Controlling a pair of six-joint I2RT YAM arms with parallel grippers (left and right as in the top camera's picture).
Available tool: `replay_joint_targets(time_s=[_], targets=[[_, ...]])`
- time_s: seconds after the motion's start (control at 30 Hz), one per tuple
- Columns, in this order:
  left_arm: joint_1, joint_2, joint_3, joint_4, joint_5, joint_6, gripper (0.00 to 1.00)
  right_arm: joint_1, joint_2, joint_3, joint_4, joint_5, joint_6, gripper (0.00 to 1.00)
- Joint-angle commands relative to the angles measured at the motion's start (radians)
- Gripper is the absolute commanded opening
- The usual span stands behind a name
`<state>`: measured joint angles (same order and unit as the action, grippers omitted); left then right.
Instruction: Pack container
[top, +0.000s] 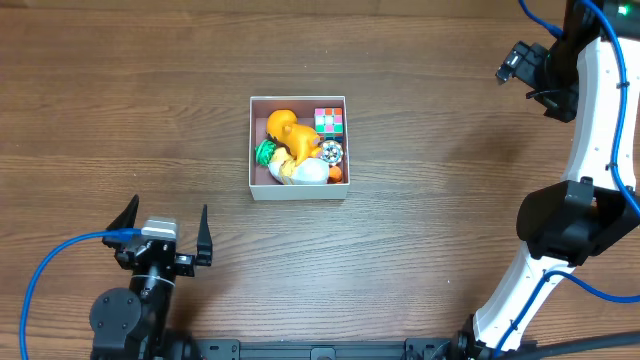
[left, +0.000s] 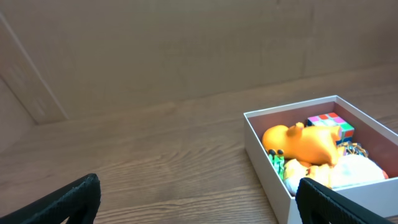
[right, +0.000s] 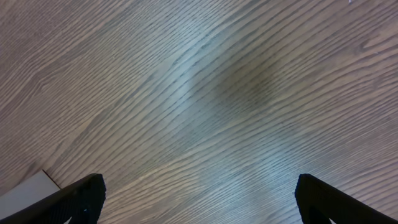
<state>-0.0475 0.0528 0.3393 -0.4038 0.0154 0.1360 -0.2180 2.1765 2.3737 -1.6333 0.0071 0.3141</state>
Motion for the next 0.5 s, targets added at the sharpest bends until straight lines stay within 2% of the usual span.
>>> replay_joint_targets(time_s=[0.0,0.27,0.47], targets=[[0.010,-0.050,-0.035,0.013,0.050,0.027,1.00,0.000,-0.006,0.000,0.005,0.006,0.008,1.00],[0.010,-0.050,-0.043,0.025,0.071,0.127,1.00,0.000,-0.006,0.000,0.005,0.006,0.008,1.00],[0.010,-0.050,-0.066,0.062,0.072,0.123,1.00,0.000,-0.006,0.000,0.005,0.005,0.008,1.00]])
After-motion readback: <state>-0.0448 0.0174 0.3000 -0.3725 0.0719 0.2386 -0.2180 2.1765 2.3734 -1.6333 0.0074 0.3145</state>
